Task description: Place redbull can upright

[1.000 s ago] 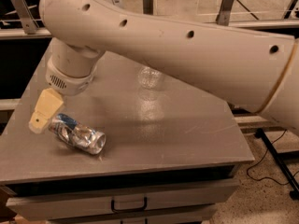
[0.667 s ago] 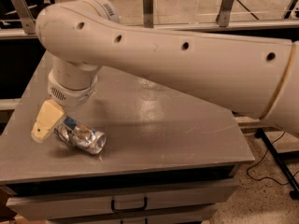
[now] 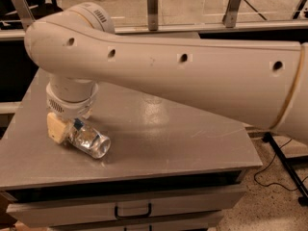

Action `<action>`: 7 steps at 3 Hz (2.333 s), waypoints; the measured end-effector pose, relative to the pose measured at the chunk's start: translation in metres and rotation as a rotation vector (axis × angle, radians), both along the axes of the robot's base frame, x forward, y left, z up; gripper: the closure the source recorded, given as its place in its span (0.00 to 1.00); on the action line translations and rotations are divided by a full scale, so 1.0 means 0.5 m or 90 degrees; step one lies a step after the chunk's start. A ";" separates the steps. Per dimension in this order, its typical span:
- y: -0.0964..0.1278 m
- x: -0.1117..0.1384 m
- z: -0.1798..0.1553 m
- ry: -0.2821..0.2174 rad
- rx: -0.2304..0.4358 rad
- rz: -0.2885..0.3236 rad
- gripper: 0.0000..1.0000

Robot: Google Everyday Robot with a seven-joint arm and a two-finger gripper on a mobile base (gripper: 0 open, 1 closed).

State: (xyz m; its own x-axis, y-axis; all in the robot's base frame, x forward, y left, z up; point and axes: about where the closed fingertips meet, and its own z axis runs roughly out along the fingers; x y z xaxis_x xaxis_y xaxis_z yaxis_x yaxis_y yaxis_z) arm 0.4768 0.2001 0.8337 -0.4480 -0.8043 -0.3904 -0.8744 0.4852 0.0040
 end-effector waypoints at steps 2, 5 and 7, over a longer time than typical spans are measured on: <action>-0.033 0.048 0.060 -0.063 0.016 -0.009 0.87; -0.077 0.193 0.332 -0.223 0.383 0.017 1.00; -0.179 0.244 0.294 -0.251 0.568 0.036 1.00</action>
Offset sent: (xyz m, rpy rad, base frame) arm 0.0517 -0.0294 0.0631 0.0782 -0.2040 0.0050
